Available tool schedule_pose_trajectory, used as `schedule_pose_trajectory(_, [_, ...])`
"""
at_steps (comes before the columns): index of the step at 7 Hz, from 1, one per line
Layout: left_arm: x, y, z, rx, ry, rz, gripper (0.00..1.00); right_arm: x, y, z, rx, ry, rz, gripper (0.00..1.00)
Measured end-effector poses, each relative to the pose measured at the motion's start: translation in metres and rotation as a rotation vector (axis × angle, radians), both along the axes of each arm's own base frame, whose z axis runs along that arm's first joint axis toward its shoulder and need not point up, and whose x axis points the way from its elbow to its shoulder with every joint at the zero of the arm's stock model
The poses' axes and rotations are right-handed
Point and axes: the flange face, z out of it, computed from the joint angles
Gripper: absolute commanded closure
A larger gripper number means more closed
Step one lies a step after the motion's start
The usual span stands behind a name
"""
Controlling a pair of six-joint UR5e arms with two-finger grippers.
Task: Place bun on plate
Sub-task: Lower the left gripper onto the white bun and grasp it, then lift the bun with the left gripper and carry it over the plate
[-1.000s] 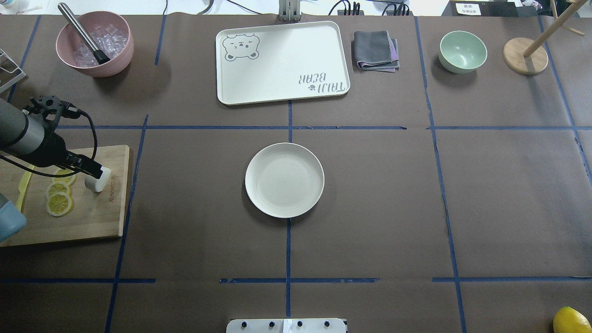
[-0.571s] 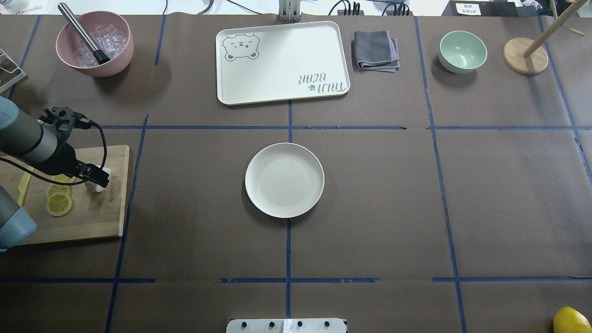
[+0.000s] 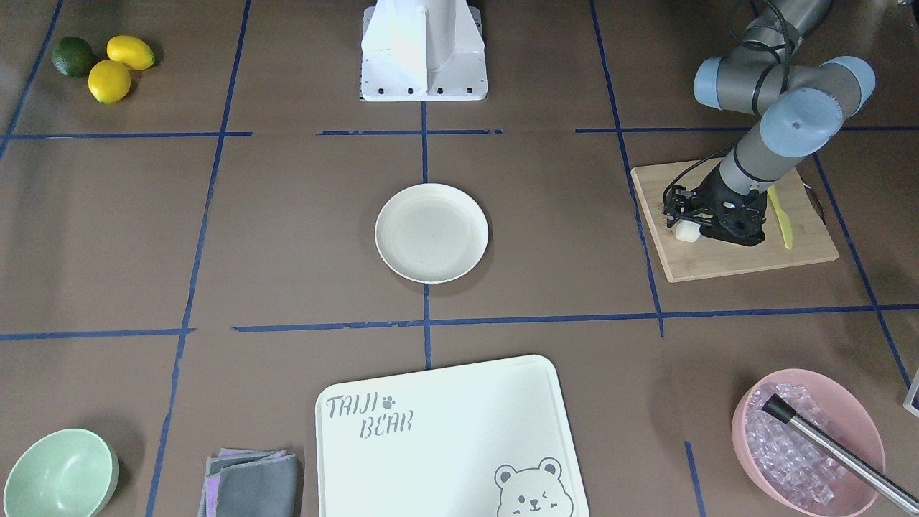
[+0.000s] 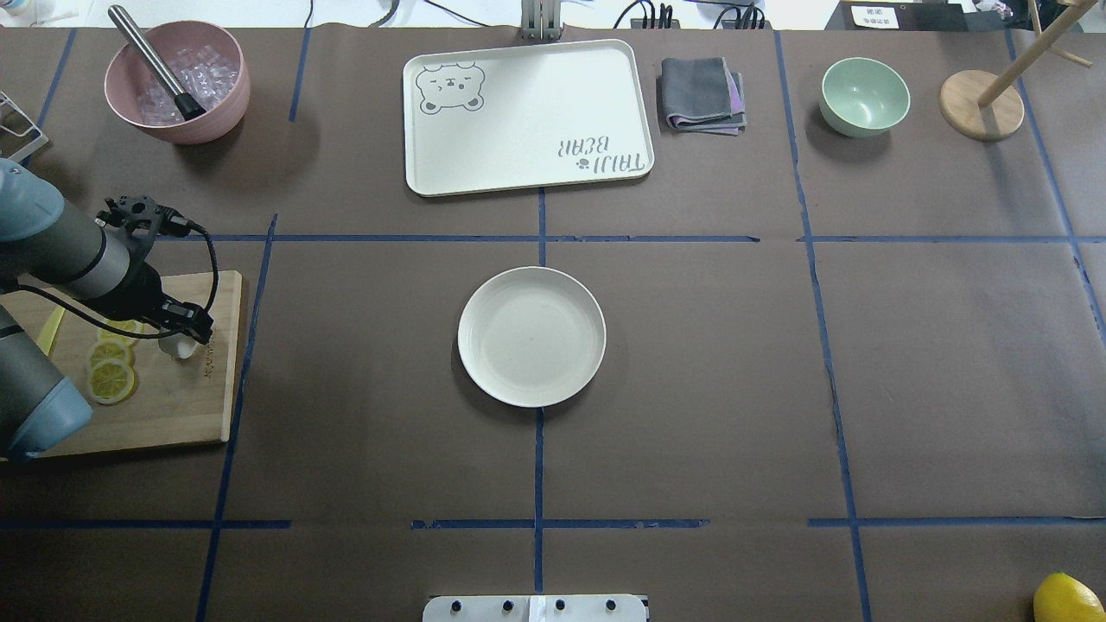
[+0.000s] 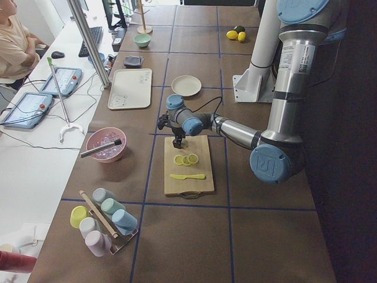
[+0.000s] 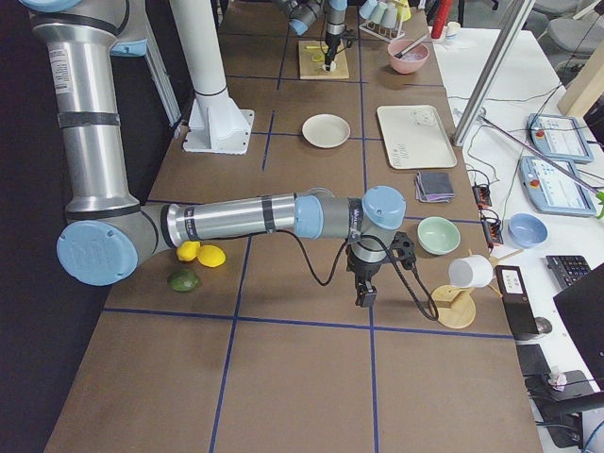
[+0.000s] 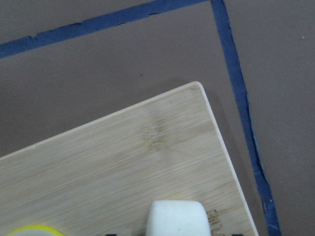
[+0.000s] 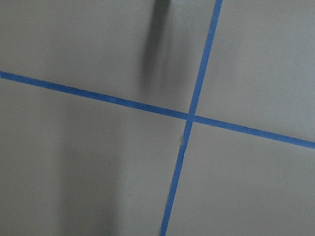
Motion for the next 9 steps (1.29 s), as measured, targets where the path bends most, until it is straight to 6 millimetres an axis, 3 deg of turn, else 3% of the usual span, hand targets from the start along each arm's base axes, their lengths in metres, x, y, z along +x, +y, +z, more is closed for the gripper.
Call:
schedule_pose_trajectory(3, [0.000,0.000,-0.005,0.004,0.006,-0.002,0.70,0.000,0.000,0.000,0.000,0.000,0.000,0.00])
schedule_pose_trajectory(5, [0.007,-0.008,-0.034,0.012,0.039,-0.026,0.70,0.000,0.001,0.000,-0.001,0.000,0.000,0.00])
schedule_pose_trajectory(6, [0.017,-0.019,-0.060,-0.010,0.062,-0.068,0.69,0.000,0.001,0.001,-0.001,0.000,0.000,0.00])
schedule_pose_trajectory(7, [0.036,-0.030,-0.098,-0.055,0.080,-0.118,0.69,0.000,0.001,0.000,-0.001,0.000,0.000,0.00])
schedule_pose_trajectory(9, [0.116,-0.027,-0.199,-0.148,0.064,-0.213,0.69,0.000,0.001,0.001,-0.001,0.000,0.000,0.00])
